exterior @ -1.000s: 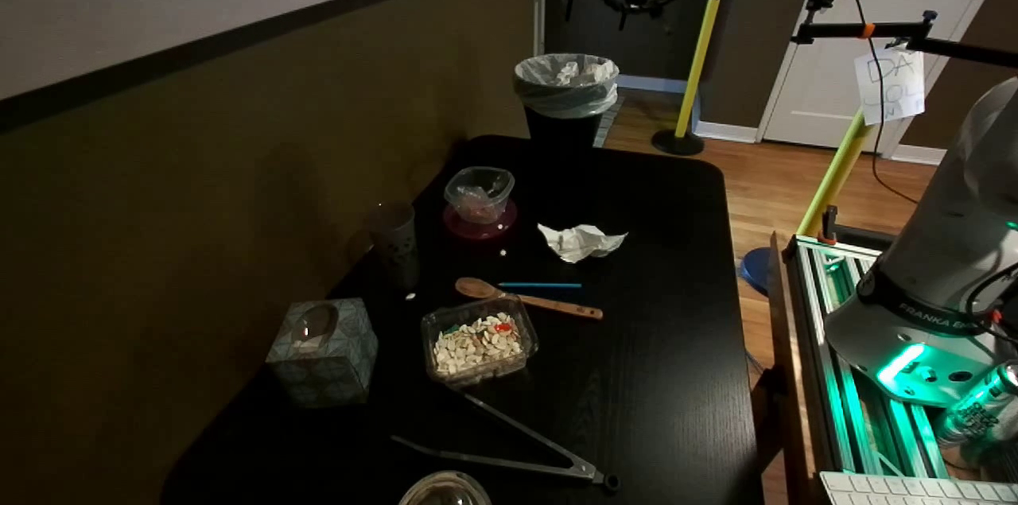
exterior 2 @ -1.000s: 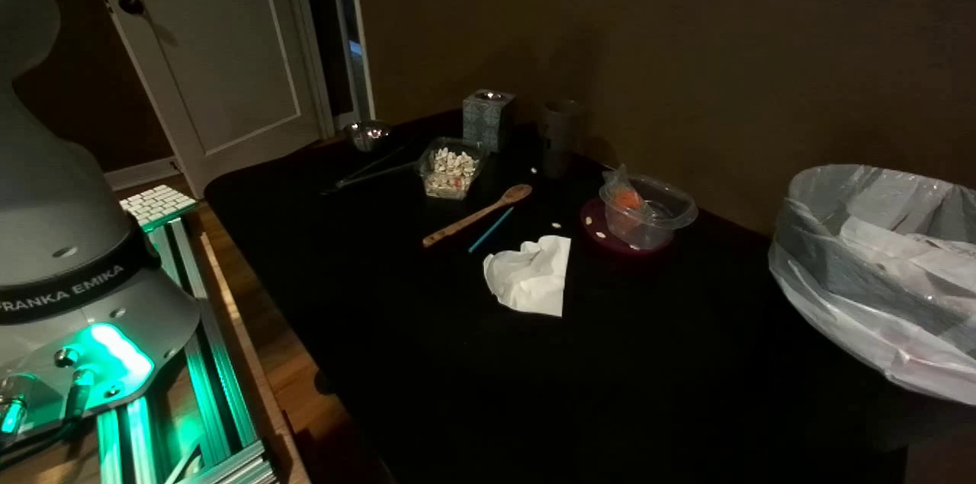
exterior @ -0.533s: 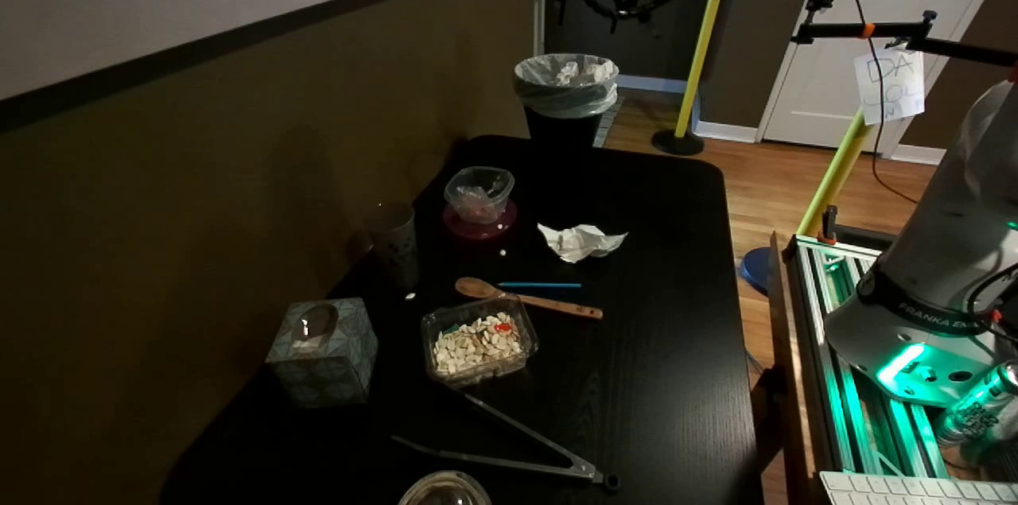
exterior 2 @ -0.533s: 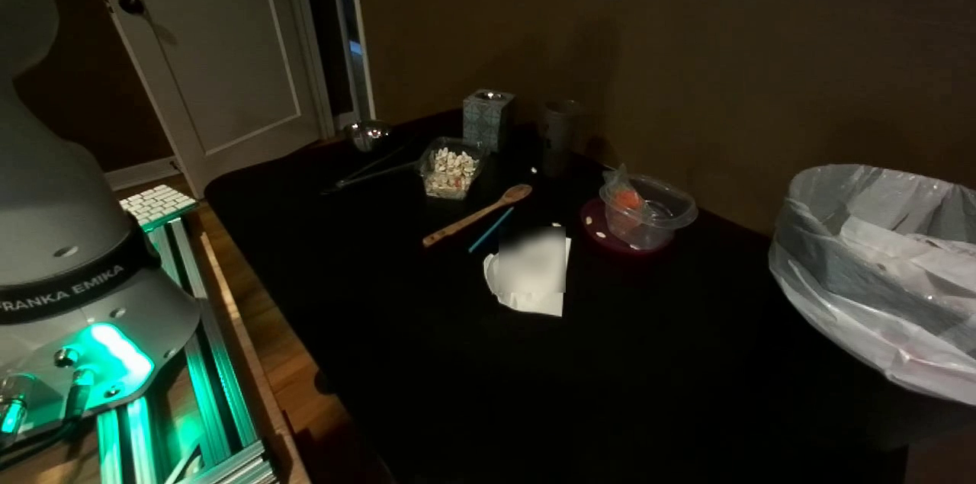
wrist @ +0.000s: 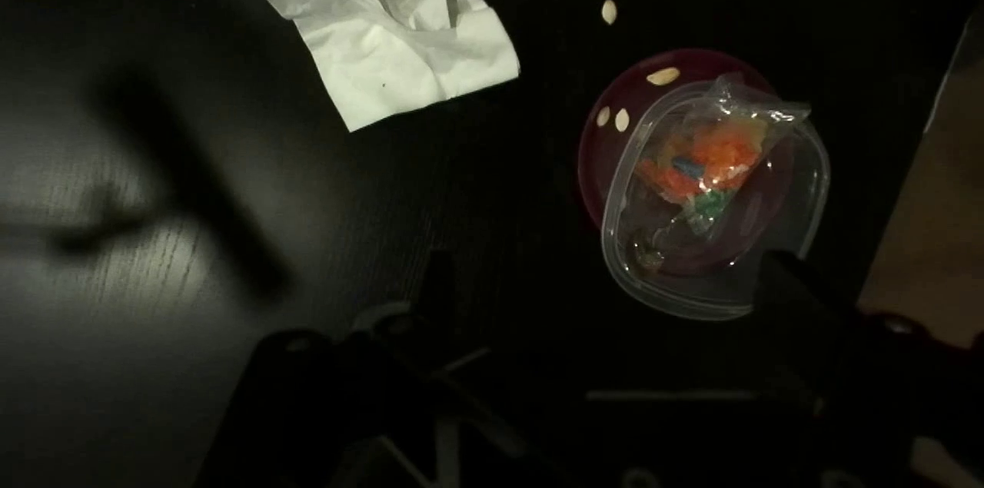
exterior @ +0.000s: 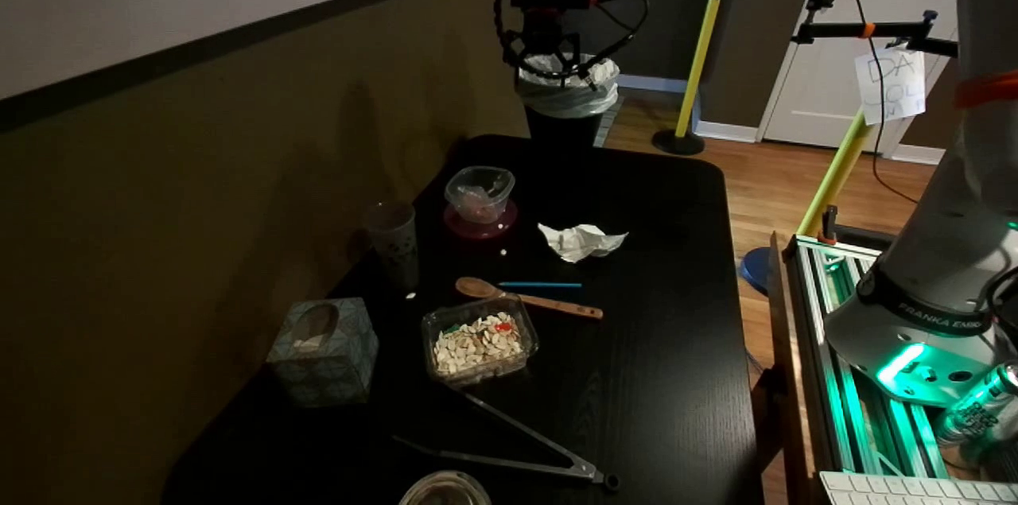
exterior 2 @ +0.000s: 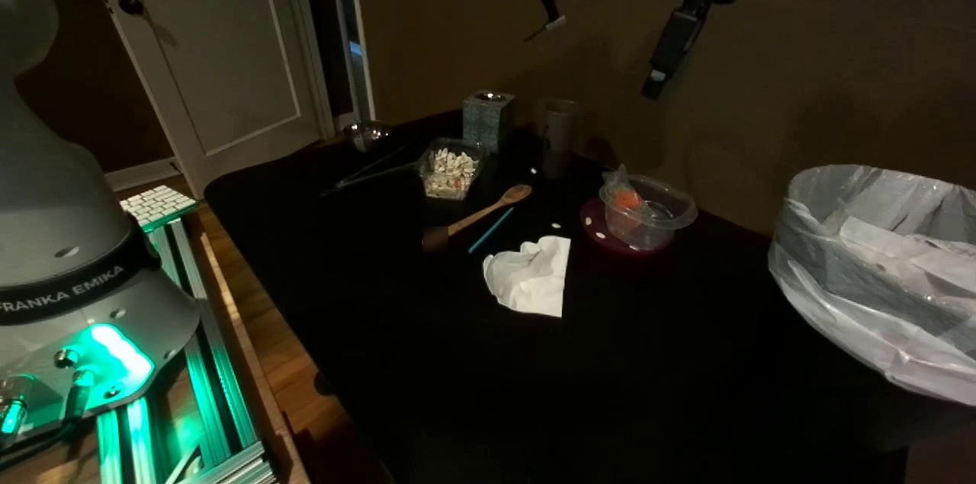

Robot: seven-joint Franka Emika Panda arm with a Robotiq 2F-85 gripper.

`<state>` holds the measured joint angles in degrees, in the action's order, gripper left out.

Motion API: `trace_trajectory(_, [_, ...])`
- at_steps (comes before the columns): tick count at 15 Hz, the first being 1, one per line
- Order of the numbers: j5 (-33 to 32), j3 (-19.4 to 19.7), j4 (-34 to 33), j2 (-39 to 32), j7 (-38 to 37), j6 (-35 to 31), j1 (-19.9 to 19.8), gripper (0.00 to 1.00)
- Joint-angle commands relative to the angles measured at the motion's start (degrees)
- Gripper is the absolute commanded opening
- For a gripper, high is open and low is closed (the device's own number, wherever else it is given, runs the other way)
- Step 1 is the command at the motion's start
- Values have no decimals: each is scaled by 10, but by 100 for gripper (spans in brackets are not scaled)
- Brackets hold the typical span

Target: Remove the lunchbox from he maroon lid and put it on the table

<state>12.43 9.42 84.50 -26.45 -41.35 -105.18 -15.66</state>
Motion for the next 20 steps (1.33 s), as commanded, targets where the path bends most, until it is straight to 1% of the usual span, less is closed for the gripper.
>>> trace_trajectory(1, [5,13,-5,-8,3,1,10,100])
trace_trajectory(4, [4,17,-5,6,3,1,10,100])
trace_trajectory(5, [3,20,-3,8,-7,2,10,100])
trace_trajectory(8, [40,15,-22,-34,-25,-19,2,100])
trace_trajectory(11, [72,7,-11,-73,-47,-72,8,100])
trace_trajectory(13, [79,4,-5,-99,-57,-109,16,100])
trace_trajectory(16, [88,3,-7,-139,-81,-142,21,100])
trace_trajectory(20, [90,0,-14,-178,-103,-142,20,100])
